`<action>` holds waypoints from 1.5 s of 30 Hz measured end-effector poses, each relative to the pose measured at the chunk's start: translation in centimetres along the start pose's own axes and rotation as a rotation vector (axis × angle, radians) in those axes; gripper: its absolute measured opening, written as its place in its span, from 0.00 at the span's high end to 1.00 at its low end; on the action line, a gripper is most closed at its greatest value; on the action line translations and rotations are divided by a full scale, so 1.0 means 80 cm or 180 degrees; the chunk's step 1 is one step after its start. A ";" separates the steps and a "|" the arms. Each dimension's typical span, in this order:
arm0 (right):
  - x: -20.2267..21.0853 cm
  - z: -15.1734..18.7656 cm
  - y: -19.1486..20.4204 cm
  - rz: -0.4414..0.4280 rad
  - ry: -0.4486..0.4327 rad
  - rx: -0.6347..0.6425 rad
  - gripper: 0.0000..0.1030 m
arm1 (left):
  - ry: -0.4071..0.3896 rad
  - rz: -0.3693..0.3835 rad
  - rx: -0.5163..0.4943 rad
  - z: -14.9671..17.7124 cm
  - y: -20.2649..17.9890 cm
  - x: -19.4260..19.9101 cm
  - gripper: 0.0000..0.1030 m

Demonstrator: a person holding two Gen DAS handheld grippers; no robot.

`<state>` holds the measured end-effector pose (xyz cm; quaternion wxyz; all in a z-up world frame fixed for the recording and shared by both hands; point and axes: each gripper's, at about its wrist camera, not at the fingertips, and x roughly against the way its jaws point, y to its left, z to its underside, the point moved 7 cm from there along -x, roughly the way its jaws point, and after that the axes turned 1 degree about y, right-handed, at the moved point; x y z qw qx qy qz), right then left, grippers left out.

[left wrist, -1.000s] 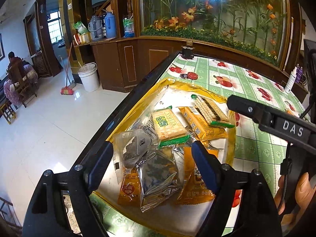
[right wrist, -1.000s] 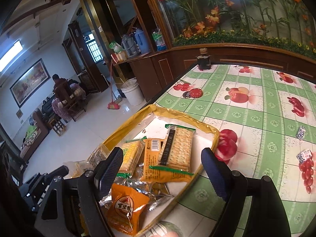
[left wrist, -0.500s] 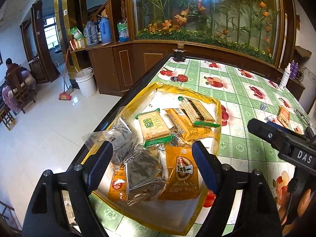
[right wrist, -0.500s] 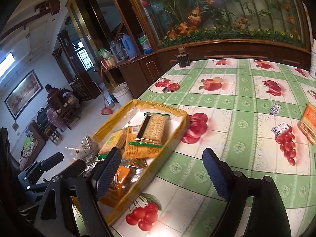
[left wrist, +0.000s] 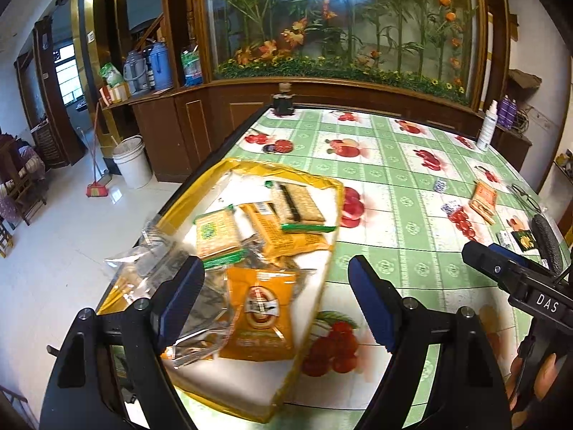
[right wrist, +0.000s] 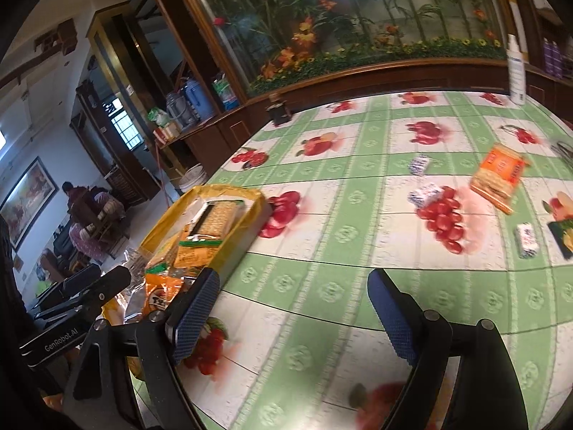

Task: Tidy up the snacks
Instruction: 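Move both tools back toward the small milk-candy packs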

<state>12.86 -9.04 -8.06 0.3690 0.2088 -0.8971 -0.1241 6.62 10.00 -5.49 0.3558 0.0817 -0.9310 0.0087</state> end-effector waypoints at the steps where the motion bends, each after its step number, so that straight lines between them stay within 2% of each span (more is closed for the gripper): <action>1: 0.005 0.001 -0.009 0.0032 -0.0018 -0.0029 0.16 | 0.0000 0.0028 -0.0022 0.000 -0.007 0.001 0.19; 10: 0.046 0.010 -0.086 0.0337 -0.0144 -0.0209 0.16 | 0.0048 0.0259 -0.0306 0.003 -0.082 0.002 0.20; 22: 0.073 0.008 -0.152 0.0633 -0.0195 -0.0340 0.16 | 0.0163 0.0541 -0.0733 0.001 -0.184 -0.023 0.20; 29: 0.065 0.000 -0.179 0.0760 -0.0141 -0.0383 0.16 | 0.0181 0.0582 -0.0853 -0.008 -0.225 -0.045 0.20; 45: 0.014 -0.024 -0.217 0.0971 0.0183 -0.0328 0.16 | 0.0430 0.0649 -0.0970 -0.022 -0.269 -0.112 0.20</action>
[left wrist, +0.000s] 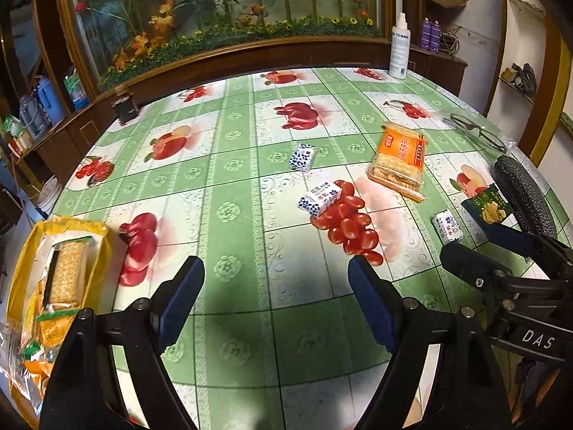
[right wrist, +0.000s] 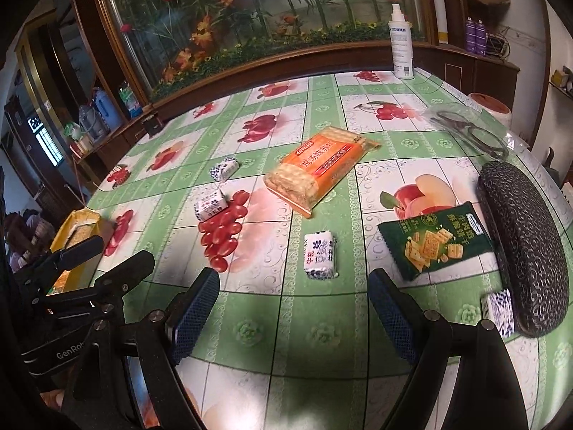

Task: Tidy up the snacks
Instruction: 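Move both tools back toward the small milk-candy packs, then grasp a milk-candy pack with left tool while right tool grasps another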

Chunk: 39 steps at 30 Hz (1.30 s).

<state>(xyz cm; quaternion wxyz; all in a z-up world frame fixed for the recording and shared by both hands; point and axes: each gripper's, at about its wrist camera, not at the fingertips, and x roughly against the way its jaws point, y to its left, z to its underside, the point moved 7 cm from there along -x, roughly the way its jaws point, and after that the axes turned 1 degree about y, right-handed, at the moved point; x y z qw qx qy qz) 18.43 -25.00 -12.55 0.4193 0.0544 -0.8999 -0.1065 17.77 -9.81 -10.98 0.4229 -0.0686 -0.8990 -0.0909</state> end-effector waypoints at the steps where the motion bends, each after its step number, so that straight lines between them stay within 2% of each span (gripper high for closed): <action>1: -0.004 -0.003 -0.001 0.0014 0.0021 0.0004 0.16 | 0.0017 0.0030 -0.0026 -0.002 -0.003 -0.005 0.20; 11: -0.035 -0.013 -0.013 0.0136 0.0218 0.0041 0.20 | 0.0129 0.0099 -0.0184 -0.027 -0.018 -0.049 0.20; 13: -0.039 -0.011 -0.013 0.0175 0.0253 0.0068 0.28 | 0.0155 0.0137 -0.0233 -0.032 -0.022 -0.058 0.20; 18: -0.040 -0.013 -0.014 0.0224 0.0250 0.0123 0.31 | 0.0214 0.0227 -0.0228 -0.038 -0.024 -0.079 0.20; 21: -0.041 -0.014 -0.014 0.0295 0.0255 0.0172 0.44 | 0.0215 0.0260 -0.0240 -0.042 -0.027 -0.088 0.20; 27: -0.044 -0.016 -0.014 0.0349 0.0258 0.0229 0.57 | 0.0163 0.0389 -0.0256 -0.047 -0.036 -0.094 0.20; 29: -0.044 -0.017 -0.016 0.0363 0.0255 0.0237 0.62 | 0.0164 0.0493 -0.0239 -0.047 -0.039 -0.095 0.24; 31: -0.044 -0.017 -0.017 0.0357 0.0247 0.0231 0.72 | 0.0155 0.0611 -0.0246 -0.047 -0.044 -0.093 0.35; 33: -0.043 -0.017 -0.020 0.0352 0.0243 0.0203 0.77 | 0.0150 0.0642 -0.0278 -0.048 -0.047 -0.091 0.42; 39: -0.040 -0.017 -0.025 0.0296 0.0220 0.0120 0.79 | 0.0115 0.0655 -0.0301 -0.049 -0.047 -0.087 0.75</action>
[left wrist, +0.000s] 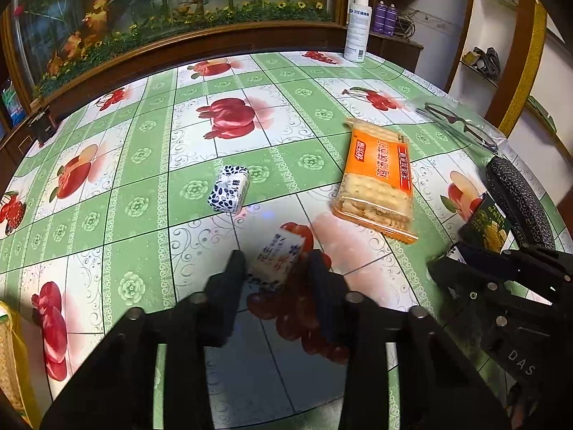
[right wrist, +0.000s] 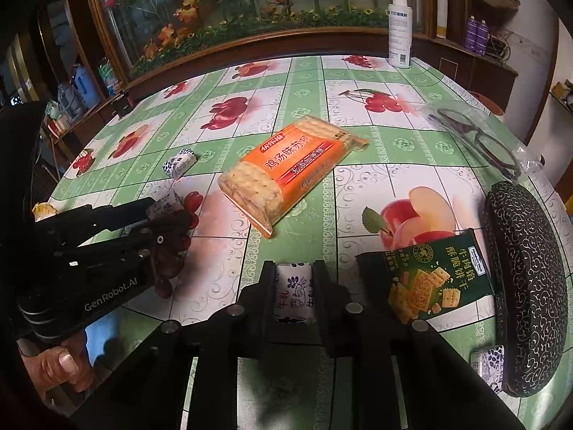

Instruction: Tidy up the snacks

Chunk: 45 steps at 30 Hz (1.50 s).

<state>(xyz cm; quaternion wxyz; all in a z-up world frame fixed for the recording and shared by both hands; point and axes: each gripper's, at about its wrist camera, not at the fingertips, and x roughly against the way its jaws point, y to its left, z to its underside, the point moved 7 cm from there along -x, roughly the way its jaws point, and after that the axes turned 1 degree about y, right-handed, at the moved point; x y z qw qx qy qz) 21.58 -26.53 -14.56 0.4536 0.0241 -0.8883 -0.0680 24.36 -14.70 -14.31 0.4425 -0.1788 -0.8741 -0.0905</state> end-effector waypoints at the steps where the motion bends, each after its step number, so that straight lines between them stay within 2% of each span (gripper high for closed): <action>1: 0.000 0.000 0.000 -0.0011 -0.0004 -0.0010 0.79 | -0.0002 0.0003 -0.0006 0.001 0.000 0.000 0.78; 4: 0.001 0.001 -0.001 -0.0042 -0.0013 -0.0034 0.80 | 0.0002 -0.0018 -0.0040 0.003 0.000 0.002 0.84; 14: 0.008 0.004 -0.003 -0.0170 -0.0043 -0.0103 0.80 | -0.0036 -0.0046 -0.0022 0.013 -0.001 0.013 0.84; 22: 0.024 0.009 0.005 -0.0261 -0.0111 -0.0120 0.80 | -0.0165 -0.0237 0.0060 0.025 0.013 0.050 0.84; 26: 0.042 0.016 0.015 -0.0455 -0.0198 -0.0136 0.80 | -0.0238 -0.0319 0.0132 0.039 0.022 0.074 0.84; 36: 0.088 0.038 0.072 -0.0779 -0.0317 0.0046 0.81 | -0.0370 -0.0494 0.0332 0.086 0.054 0.145 0.84; 45: 0.117 0.052 0.162 -0.1087 -0.0364 0.0346 0.81 | -0.0473 -0.0778 0.0540 0.133 0.100 0.208 0.84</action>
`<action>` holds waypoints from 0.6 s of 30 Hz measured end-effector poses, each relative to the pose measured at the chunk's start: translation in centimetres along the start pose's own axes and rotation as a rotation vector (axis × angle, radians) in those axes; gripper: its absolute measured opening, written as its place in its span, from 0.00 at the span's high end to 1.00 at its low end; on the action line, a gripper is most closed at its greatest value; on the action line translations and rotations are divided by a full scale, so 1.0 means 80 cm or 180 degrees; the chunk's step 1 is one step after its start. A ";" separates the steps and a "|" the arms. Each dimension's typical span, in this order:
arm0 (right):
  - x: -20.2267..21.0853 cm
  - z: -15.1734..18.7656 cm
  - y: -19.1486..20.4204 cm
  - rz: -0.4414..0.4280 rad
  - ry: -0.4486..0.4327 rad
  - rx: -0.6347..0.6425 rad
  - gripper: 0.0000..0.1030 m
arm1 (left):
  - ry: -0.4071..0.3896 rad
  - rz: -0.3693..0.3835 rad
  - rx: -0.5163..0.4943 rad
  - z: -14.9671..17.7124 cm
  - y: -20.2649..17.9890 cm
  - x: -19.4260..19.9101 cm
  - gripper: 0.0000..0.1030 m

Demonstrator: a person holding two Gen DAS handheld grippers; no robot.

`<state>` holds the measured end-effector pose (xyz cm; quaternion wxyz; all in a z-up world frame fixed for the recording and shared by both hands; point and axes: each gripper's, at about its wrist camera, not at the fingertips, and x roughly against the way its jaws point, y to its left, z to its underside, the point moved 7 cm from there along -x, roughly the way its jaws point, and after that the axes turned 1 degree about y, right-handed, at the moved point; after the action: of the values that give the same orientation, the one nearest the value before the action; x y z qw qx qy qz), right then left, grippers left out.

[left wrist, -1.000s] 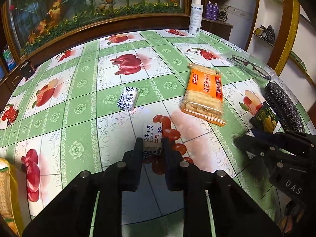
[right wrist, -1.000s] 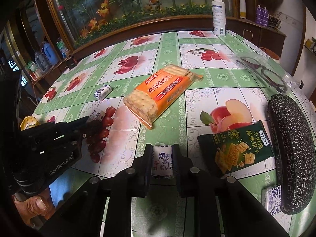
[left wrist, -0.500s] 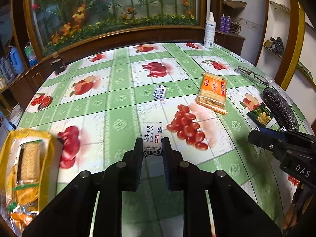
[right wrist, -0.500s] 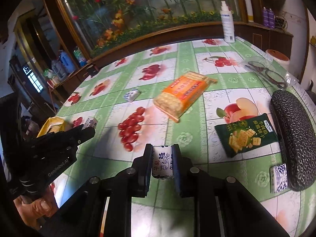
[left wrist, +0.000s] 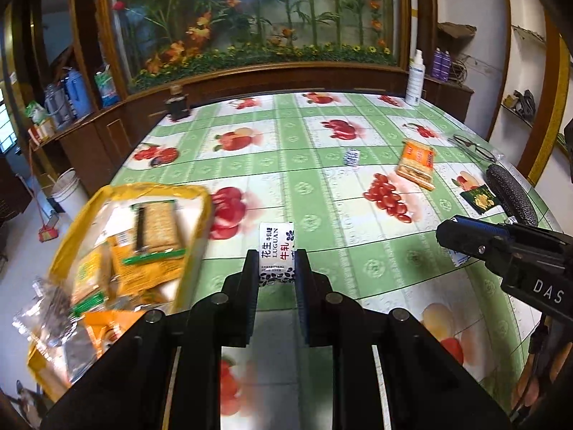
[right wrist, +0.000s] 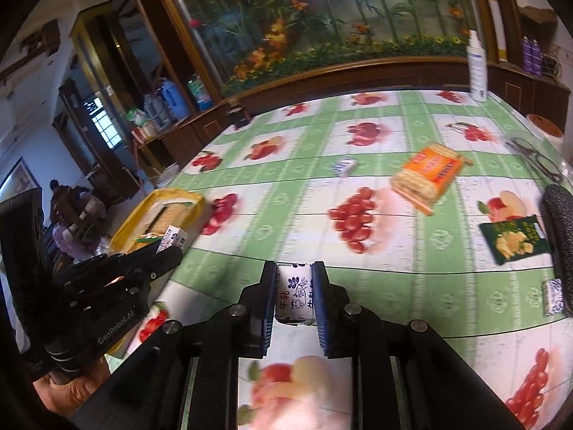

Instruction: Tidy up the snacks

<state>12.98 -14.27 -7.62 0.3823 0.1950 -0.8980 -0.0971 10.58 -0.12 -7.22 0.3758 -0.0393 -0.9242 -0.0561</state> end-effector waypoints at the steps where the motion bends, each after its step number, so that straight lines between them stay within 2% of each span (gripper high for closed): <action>1: -0.001 0.001 0.013 -0.0043 0.0011 0.0040 0.81 | -0.0011 -0.0031 0.0035 0.002 0.008 0.005 0.84; 13: -0.022 0.009 0.139 -0.0374 0.0108 0.0505 0.81 | -0.0153 -0.0431 0.0516 0.036 0.130 0.056 0.84; 18: -0.035 0.010 0.181 -0.0463 0.0155 0.0651 0.81 | -0.0174 -0.0533 0.0662 0.047 0.165 0.066 0.84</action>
<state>10.21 0.07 -5.29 0.3740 0.2998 -0.8772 -0.0277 5.70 13.66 -5.22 0.3465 0.0756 -0.9350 0.0100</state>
